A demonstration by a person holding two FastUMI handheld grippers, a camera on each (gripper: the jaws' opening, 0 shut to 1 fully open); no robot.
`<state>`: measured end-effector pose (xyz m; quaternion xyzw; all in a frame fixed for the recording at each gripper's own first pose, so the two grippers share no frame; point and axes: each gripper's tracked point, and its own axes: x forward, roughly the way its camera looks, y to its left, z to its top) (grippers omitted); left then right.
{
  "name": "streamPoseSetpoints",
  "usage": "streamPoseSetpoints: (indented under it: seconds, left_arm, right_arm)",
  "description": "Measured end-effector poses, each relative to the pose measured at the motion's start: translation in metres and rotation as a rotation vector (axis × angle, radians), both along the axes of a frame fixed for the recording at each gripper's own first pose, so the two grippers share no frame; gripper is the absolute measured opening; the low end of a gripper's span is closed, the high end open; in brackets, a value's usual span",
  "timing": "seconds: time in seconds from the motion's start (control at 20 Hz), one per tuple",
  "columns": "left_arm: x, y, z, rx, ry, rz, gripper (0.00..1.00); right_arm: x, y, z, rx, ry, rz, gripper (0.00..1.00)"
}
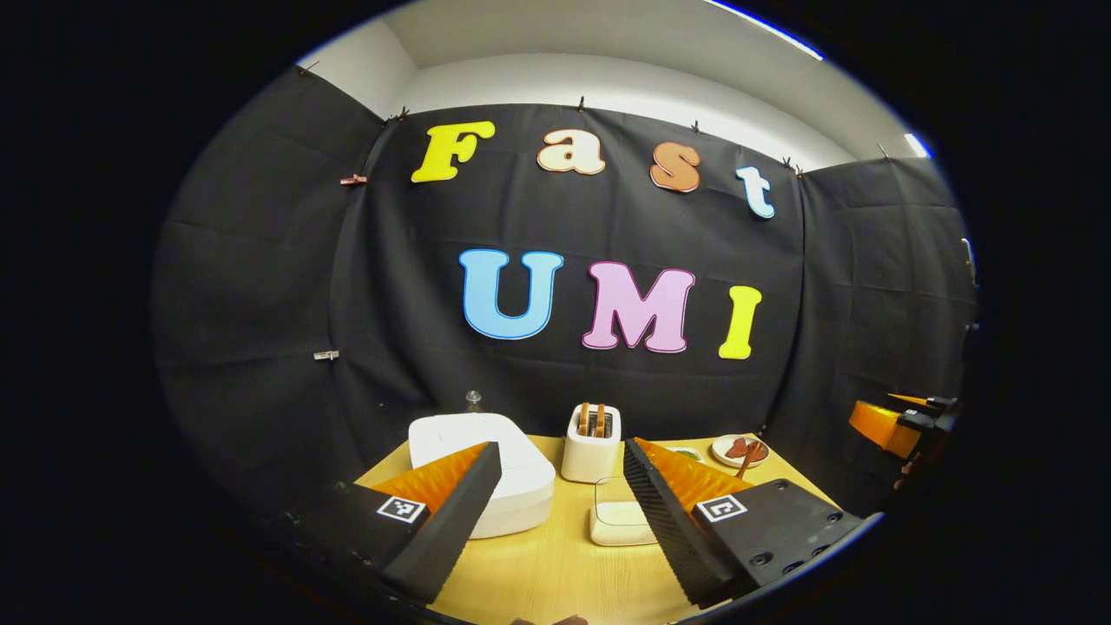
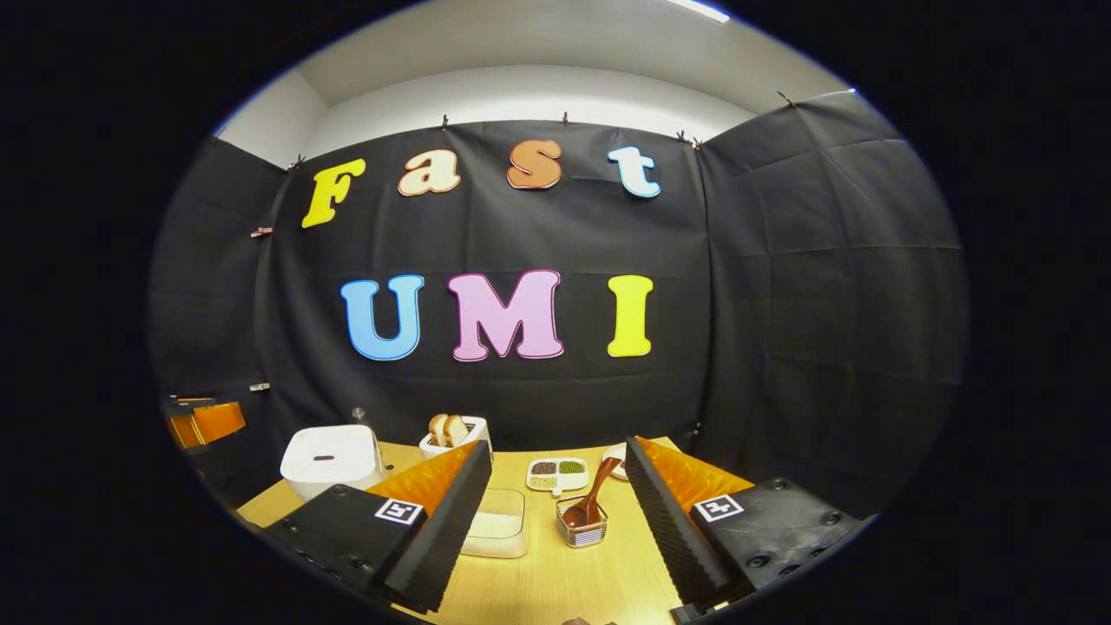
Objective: Close the left gripper, press the button to open the rice cooker; take a wooden spoon from the chopstick holder with the right hand, scoop a spoonful of rice and pour it into the rice cooker, then put the wooden spoon back into the chopstick holder.
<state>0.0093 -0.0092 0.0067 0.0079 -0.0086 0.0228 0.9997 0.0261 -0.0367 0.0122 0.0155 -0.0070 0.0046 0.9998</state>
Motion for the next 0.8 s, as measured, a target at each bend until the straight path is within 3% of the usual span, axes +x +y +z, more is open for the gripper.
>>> streamPoseSetpoints:
  seconds: [0.2, 0.35, 0.6, 0.7, 0.8]
  left_arm:
    - [0.006, 0.004, 0.011, -0.002, -0.010, -0.010, 0.98]
    - [0.019, 0.013, 0.014, -0.055, 0.007, -0.005, 0.97]
    - [0.060, 0.038, 0.019, -0.071, 0.065, 0.033, 0.98]
    - [0.078, 0.048, 0.020, -0.043, 0.083, 0.045, 0.91]
    - [0.096, 0.061, 0.020, -0.022, 0.104, 0.061, 0.77]
  right_arm:
    - [0.005, -0.002, 0.005, -0.003, -0.010, 0.002, 0.98]
    - [0.010, -0.006, 0.006, -0.005, -0.011, -0.001, 0.98]
    - [0.024, -0.012, 0.005, 0.006, -0.003, -0.008, 0.97]
    - [0.028, -0.015, 0.004, -0.009, -0.001, -0.012, 0.97]
    - [0.033, -0.016, 0.006, -0.010, -0.005, -0.009, 0.97]
